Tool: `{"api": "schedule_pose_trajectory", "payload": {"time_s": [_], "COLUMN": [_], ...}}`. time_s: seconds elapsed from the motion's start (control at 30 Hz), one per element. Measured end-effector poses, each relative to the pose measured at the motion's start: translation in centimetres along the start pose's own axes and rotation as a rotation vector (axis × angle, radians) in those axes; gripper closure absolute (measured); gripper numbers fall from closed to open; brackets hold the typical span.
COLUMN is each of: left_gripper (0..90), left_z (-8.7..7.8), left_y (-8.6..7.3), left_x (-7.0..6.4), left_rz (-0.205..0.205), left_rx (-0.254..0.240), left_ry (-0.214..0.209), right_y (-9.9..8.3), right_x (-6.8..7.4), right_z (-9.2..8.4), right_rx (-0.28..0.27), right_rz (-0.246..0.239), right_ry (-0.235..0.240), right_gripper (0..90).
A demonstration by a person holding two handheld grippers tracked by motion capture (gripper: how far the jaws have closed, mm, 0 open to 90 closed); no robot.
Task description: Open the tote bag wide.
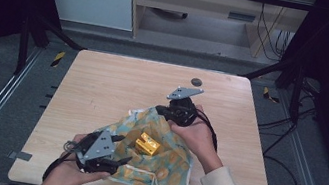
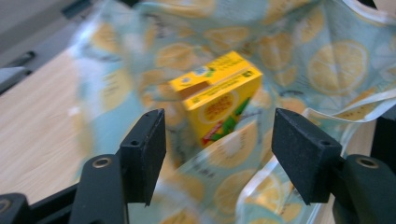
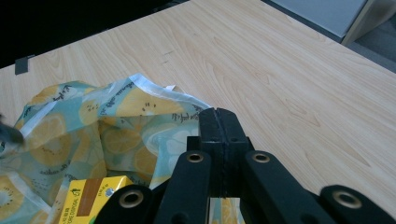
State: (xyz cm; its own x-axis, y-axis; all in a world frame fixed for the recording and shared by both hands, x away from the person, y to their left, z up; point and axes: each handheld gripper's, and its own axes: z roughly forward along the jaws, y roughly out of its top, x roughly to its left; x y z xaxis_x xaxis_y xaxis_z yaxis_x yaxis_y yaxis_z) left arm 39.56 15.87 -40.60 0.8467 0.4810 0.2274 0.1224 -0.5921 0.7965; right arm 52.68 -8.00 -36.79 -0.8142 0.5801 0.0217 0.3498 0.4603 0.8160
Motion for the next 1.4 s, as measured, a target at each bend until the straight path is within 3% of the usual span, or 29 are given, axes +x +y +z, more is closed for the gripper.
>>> {"api": "schedule_pose_trajectory", "payload": {"time_s": [0.07, 0.2, 0.3, 0.37, 0.43, 0.53, 0.57, 0.6, 0.9, 1.07, 1.2, 1.4], "left_gripper": [32.0, 29.7, 26.3, 27.5, 32.7, 48.0, 56.2, 58.4, 87.8, 90.0, 90.0, 90.0], "left_z": [1.6, 3.6, 4.5, 4.9, 5.2, 4.9, 4.7, 4.4, 3.5, 3.1, 2.0, 1.8], "left_y": [-0.4, -1.4, -2.1, -2.3, -2.3, -2.3, -2.3, -2.4, -3.0, -3.1, -3.0, -3.5], "left_x": [0.1, 0.5, 0.9, 0.8, 0.4, 0.0, -0.2, -0.3, -0.7, -0.6, -0.9, -0.7], "left_rz": [-0.015, -0.024, -0.036, -0.015, 0.025, 0.065, 0.07, 0.06, 0.054, 0.036, 0.065, 0.067], "left_rx": [0.054, 0.097, 0.106, 0.116, 0.133, 0.162, 0.155, 0.151, 0.161, 0.14, 0.121, 0.152], "left_ry": [-0.025, -0.047, -0.092, -0.119, -0.115, -0.076, -0.065, -0.063, -0.137, -0.144, -0.138, -0.124], "right_y": [0.0, -0.1, -0.2, -0.3, -0.4, -0.6, -0.6, -0.7, -1.4, -1.9, -2.5, -4.5], "right_x": [0.0, 0.2, 0.1, -0.1, -0.1, -0.1, -0.1, 0.0, -0.5, -1.0, -1.8, -4.0], "right_z": [0.1, 0.2, 0.2, 0.3, 0.4, 0.6, 0.6, 0.6, 1.0, 1.3, 1.6, 2.9], "right_rx": [0.002, 0.0, -0.004, -0.002, -0.003, -0.009, -0.009, -0.01, -0.01, -0.011, -0.004, 0.024], "right_rz": [-0.004, -0.003, -0.001, 0.0, 0.005, 0.012, 0.014, 0.015, 0.031, 0.044, 0.059, 0.101], "right_ry": [0.002, 0.008, 0.009, 0.011, 0.008, 0.008, 0.008, 0.01, -0.002, -0.017, -0.038, -0.069], "right_gripper": [90.0, 90.0, 90.0, 90.0, 90.0, 90.0, 90.0, 90.0, 90.0, 90.0, 90.0, 90.0]}}
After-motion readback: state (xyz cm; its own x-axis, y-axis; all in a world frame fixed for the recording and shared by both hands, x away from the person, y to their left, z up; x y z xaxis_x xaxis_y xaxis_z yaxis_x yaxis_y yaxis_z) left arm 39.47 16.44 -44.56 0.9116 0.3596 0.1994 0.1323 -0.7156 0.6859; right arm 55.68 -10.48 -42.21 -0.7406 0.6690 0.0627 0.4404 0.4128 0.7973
